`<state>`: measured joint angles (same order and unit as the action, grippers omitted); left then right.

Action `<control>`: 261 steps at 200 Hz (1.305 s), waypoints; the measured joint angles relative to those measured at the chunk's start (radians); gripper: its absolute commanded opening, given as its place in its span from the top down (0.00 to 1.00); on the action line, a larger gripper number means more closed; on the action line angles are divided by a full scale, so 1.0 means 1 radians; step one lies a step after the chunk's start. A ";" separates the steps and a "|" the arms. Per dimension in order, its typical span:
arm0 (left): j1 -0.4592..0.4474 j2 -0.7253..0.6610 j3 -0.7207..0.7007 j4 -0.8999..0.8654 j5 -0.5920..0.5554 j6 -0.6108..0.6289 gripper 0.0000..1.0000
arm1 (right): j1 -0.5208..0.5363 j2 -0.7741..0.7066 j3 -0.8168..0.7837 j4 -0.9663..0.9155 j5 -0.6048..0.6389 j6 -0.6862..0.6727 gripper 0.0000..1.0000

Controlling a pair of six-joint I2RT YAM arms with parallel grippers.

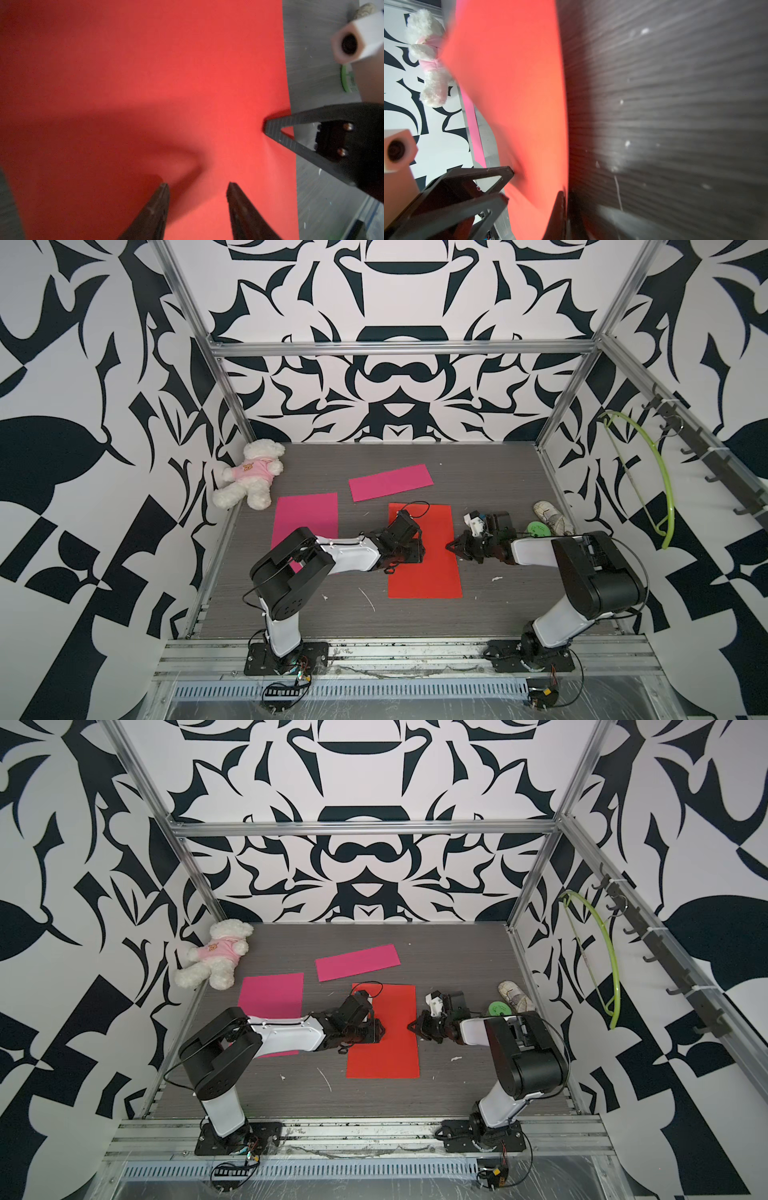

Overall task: Fold the rectangular paper in half along the long edge
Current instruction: Fold the paper at the center of the board.

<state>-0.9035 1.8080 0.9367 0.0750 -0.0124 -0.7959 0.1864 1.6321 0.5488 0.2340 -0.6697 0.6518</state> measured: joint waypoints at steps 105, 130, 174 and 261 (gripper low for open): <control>0.023 -0.108 -0.085 -0.089 -0.133 -0.043 0.43 | -0.001 0.046 0.117 -0.170 -0.006 -0.084 1.00; 0.043 -0.112 -0.095 -0.101 -0.138 -0.068 0.54 | -0.001 0.054 0.134 -0.188 -0.006 -0.092 1.00; 0.047 -0.114 -0.100 -0.123 -0.159 -0.099 0.61 | -0.001 0.056 0.138 -0.203 -0.007 -0.098 1.00; 0.053 -0.150 -0.112 -0.208 -0.210 -0.121 0.65 | -0.002 0.056 0.143 -0.209 -0.006 -0.099 1.00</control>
<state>-0.8505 1.6581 0.8246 -0.1329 -0.2222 -0.9165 0.1848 1.6882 0.6918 0.0254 -0.6762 0.5529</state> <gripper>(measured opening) 0.394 0.045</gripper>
